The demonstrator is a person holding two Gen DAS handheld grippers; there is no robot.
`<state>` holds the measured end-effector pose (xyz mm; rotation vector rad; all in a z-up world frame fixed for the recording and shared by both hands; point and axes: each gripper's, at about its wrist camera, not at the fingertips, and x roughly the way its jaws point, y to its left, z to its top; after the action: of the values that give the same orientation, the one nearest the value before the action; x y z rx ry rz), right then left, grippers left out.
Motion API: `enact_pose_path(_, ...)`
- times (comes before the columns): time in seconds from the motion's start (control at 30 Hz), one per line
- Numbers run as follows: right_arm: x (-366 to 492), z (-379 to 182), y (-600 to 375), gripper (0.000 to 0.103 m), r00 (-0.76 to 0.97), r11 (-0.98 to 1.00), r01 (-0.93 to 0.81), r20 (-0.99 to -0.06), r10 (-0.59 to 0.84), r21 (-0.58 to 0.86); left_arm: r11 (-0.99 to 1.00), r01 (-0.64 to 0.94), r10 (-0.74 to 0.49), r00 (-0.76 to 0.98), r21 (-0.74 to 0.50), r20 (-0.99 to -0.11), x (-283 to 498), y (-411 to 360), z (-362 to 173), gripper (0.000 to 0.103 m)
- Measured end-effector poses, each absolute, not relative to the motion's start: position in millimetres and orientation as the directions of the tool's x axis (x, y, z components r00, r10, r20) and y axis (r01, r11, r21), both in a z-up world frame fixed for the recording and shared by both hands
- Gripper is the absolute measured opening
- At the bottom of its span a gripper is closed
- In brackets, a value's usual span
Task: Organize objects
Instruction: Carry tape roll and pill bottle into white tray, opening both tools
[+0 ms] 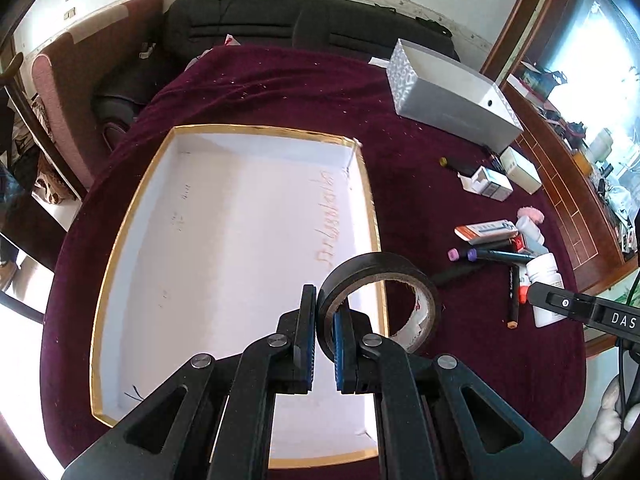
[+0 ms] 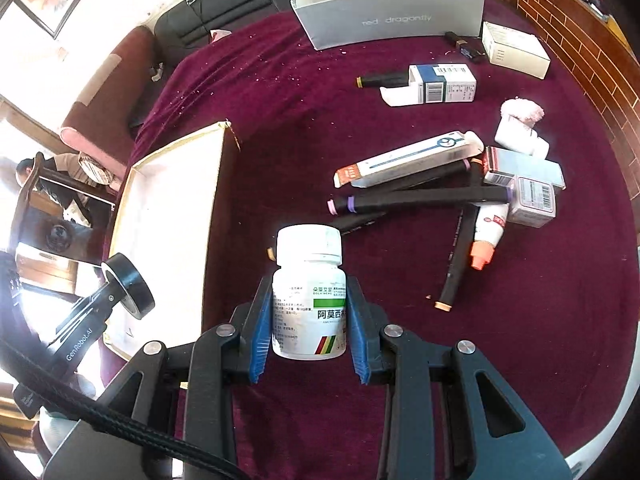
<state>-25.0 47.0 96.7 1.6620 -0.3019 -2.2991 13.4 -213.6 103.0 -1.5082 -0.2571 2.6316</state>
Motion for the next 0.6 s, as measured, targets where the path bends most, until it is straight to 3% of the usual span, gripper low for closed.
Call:
enact_pose_path(0.4, -65, 100, -41, 0.031, -0.243, -0.898, 0.194, -0.867, -0.434, 0.395, -0.99, 0.014, 0.114, -0.53, -0.143, -0.84, -42, -256, 99, 0.005)
enact_pose_path(0.6, -106, 88, -96, 0.031, -0.224, -0.888, 0.218, -0.865, -0.449, 0.404, -0.992, 0.013, 0.103, -0.488, -0.125, -0.867, -89, -264, 72, 0.005)
